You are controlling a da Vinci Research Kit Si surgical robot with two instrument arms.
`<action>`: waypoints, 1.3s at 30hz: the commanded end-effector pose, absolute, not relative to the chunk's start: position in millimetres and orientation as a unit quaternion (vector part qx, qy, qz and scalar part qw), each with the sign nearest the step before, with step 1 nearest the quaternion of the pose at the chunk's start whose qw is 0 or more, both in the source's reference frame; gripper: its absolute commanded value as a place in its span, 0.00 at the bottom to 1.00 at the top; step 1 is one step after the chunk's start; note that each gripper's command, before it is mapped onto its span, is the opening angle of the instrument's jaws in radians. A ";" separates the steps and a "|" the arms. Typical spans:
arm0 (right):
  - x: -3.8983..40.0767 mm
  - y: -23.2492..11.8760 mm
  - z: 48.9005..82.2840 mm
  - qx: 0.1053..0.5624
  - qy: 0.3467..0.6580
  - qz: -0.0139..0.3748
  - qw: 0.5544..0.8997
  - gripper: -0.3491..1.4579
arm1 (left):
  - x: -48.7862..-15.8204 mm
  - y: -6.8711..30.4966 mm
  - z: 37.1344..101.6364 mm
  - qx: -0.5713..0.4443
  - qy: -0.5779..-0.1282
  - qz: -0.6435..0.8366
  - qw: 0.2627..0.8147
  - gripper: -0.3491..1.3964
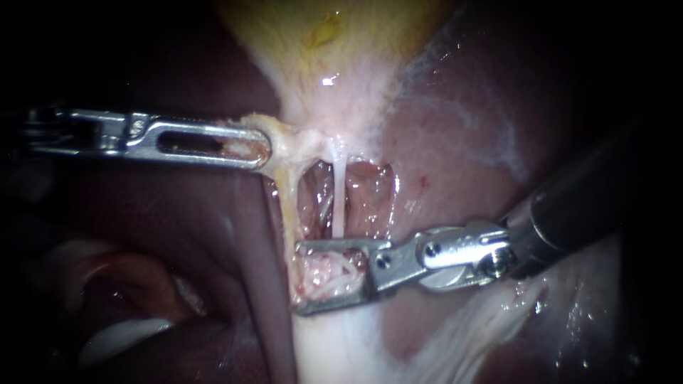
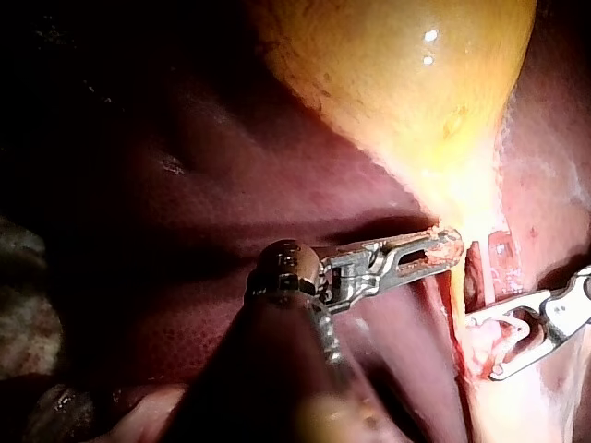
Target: Clipping first clip left tube
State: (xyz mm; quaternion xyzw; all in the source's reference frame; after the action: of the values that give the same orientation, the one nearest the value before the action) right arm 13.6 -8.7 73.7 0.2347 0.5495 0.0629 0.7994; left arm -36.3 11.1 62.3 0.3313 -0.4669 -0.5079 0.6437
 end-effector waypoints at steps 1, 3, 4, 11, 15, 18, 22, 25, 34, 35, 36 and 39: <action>13.5 -8.5 73.8 0.233 0.550 0.065 0.800 0.47 | -36.3 11.1 62.2 0.331 -0.467 -0.508 0.644 0.00; 13.2 -8.2 73.9 0.230 0.549 0.068 0.801 0.47 | -36.3 11.1 62.2 0.331 -0.467 -0.508 0.644 0.00; 13.1 -8.0 73.9 0.229 0.548 0.069 0.801 0.47 | -36.3 11.1 62.2 0.331 -0.467 -0.508 0.644 0.00; 12.9 -7.5 74.0 0.221 0.546 0.076 0.804 0.47 | -36.3 11.1 62.2 0.331 -0.467 -0.508 0.644 0.00; 12.9 -7.4 74.2 0.218 0.545 0.078 0.806 0.47 | -36.4 11.0 62.1 0.331 -0.467 -0.508 0.644 0.00; 12.9 -7.3 74.2 0.217 0.545 0.079 0.806 0.47 | -36.4 11.0 62.0 0.331 -0.467 -0.508 0.644 0.00; 12.9 -7.3 74.2 0.217 0.545 0.079 0.806 0.47 | -36.4 11.0 62.0 0.331 -0.467 -0.508 0.644 0.00; 13.0 -7.3 74.2 0.217 0.545 0.079 0.806 0.47 | -36.4 11.0 62.1 0.331 -0.467 -0.508 0.644 0.00; 14.0 -7.7 73.8 0.227 0.546 0.076 0.803 0.47 | -36.4 11.0 62.0 0.331 -0.467 -0.508 0.644 0.00; 14.2 -7.7 73.7 0.229 0.547 0.075 0.802 0.47 | -36.4 11.0 62.0 0.331 -0.467 -0.508 0.643 0.00; 14.3 -7.8 73.6 0.233 0.547 0.076 0.801 0.47 | -36.4 11.0 62.0 0.331 -0.467 -0.508 0.643 0.00; 14.7 -8.1 73.4 0.241 0.548 0.073 0.797 0.47 | -36.4 11.0 62.0 0.331 -0.467 -0.508 0.643 0.00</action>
State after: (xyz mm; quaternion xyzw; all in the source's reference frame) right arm 14.8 -8.1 73.4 0.2440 0.5487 0.0705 0.7965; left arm -36.4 11.0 62.0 0.3309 -0.4669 -0.5083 0.6435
